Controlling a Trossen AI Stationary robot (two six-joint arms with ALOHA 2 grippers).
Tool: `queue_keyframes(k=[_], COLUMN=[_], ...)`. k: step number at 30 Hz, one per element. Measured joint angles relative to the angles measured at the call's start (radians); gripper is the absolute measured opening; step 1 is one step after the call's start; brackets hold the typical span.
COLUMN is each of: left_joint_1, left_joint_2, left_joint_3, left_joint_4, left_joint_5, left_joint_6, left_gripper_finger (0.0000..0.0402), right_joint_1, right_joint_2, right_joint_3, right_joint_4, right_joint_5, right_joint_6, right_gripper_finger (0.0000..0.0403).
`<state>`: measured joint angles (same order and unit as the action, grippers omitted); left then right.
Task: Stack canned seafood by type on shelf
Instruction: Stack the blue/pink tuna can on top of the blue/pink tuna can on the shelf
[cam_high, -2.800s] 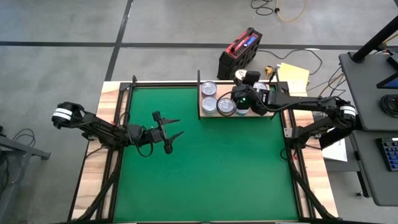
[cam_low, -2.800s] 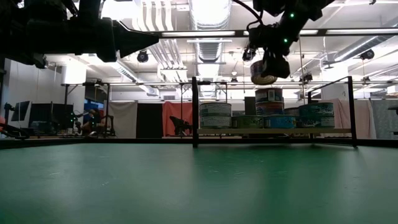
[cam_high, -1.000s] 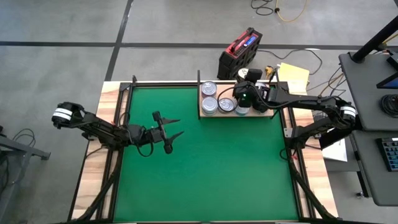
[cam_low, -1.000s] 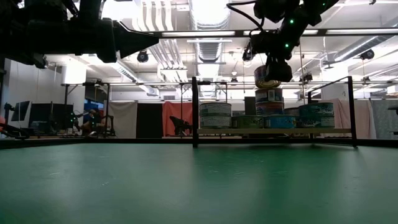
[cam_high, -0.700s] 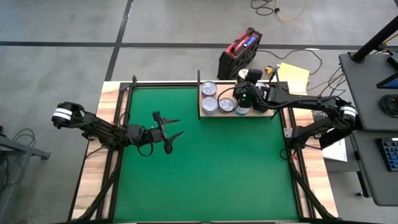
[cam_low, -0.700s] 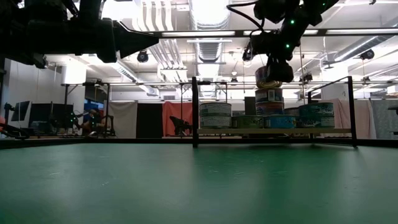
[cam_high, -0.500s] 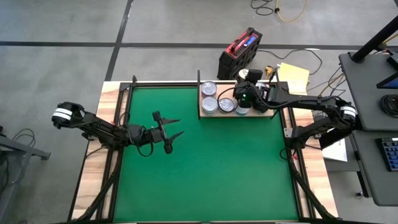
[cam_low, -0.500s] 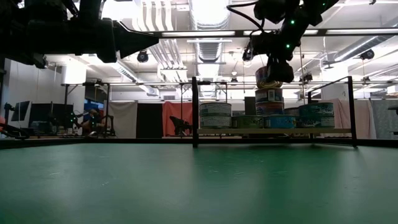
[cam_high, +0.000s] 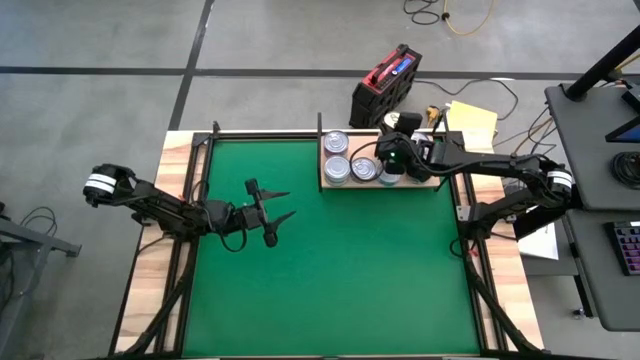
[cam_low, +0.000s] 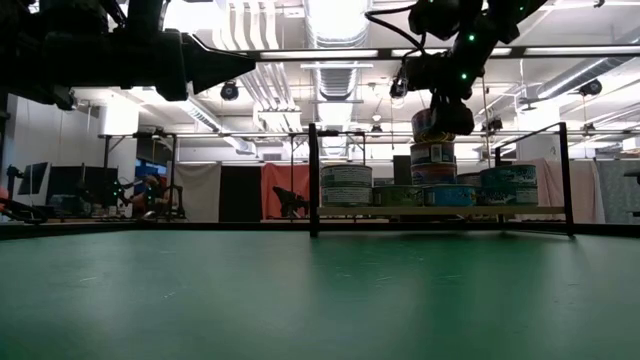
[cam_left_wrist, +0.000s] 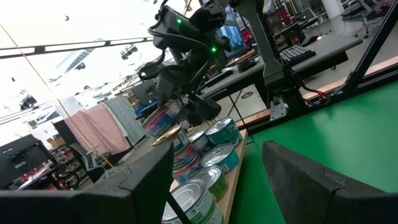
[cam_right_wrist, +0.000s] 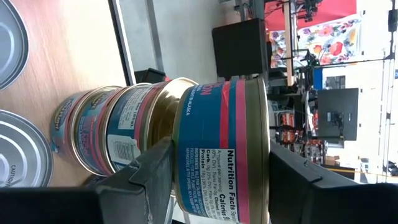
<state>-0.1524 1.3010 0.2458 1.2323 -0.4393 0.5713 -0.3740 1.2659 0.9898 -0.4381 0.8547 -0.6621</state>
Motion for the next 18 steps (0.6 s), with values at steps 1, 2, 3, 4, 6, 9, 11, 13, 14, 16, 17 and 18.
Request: queue_keyframes(k=[1, 2, 3, 4, 6, 9, 11, 13, 14, 16, 17, 18], left_joint_1=[0.000, 0.000, 0.000, 0.000, 0.000, 0.000, 0.000, 0.000, 0.000, 0.000, 0.000, 0.000], left_joint_2=[0.000, 0.000, 0.000, 0.000, 0.000, 0.000, 0.000, 0.000, 0.000, 0.000, 0.000, 0.000], left_joint_3=[0.000, 0.000, 0.000, 0.000, 0.000, 0.000, 0.000, 0.000, 0.000, 0.000, 0.000, 0.000], left_joint_4=[0.000, 0.000, 0.000, 0.000, 0.000, 0.000, 0.000, 0.000, 0.000, 0.000, 0.000, 0.000], left_joint_5=[0.000, 0.000, 0.000, 0.000, 0.000, 0.000, 0.000, 0.000, 0.000, 0.000, 0.000, 0.000], left_joint_6=[0.000, 0.000, 0.000, 0.000, 0.000, 0.000, 0.000, 0.000, 0.000, 0.000, 0.000, 0.000], left_gripper_finger=[0.0230, 0.0230, 0.0230, 0.0230, 0.0230, 0.0230, 0.0230, 0.0230, 0.0230, 0.0230, 0.0230, 0.0230], right_joint_1=[0.000, 0.000, 0.000, 0.000, 0.000, 0.000, 0.000, 0.000, 0.000, 0.000, 0.000, 0.000], right_joint_2=[0.000, 0.000, 0.000, 0.000, 0.000, 0.000, 0.000, 0.000, 0.000, 0.000, 0.000, 0.000], right_joint_3=[0.000, 0.000, 0.000, 0.000, -0.001, -0.004, -0.006, -0.007, -0.008, -0.010, -0.011, -0.012], right_joint_4=[0.000, 0.000, 0.001, 0.001, 0.001, 0.002, 0.001, 0.001, 0.001, 0.001, 0.001, 0.001], right_joint_5=[0.000, 0.000, 0.000, 0.000, -0.001, -0.001, -0.002, -0.002, -0.002, -0.002, -0.003, -0.003], right_joint_6=[0.000, 0.000, 0.000, 0.000, 0.000, 0.000, 0.000, 0.000, 0.000, 0.000, 0.000, 0.000], right_gripper_finger=[0.0187, 0.0187, 0.0187, 0.0187, 0.0187, 0.0187, 0.0187, 0.0187, 0.0187, 0.0188, 0.0190, 0.0192])
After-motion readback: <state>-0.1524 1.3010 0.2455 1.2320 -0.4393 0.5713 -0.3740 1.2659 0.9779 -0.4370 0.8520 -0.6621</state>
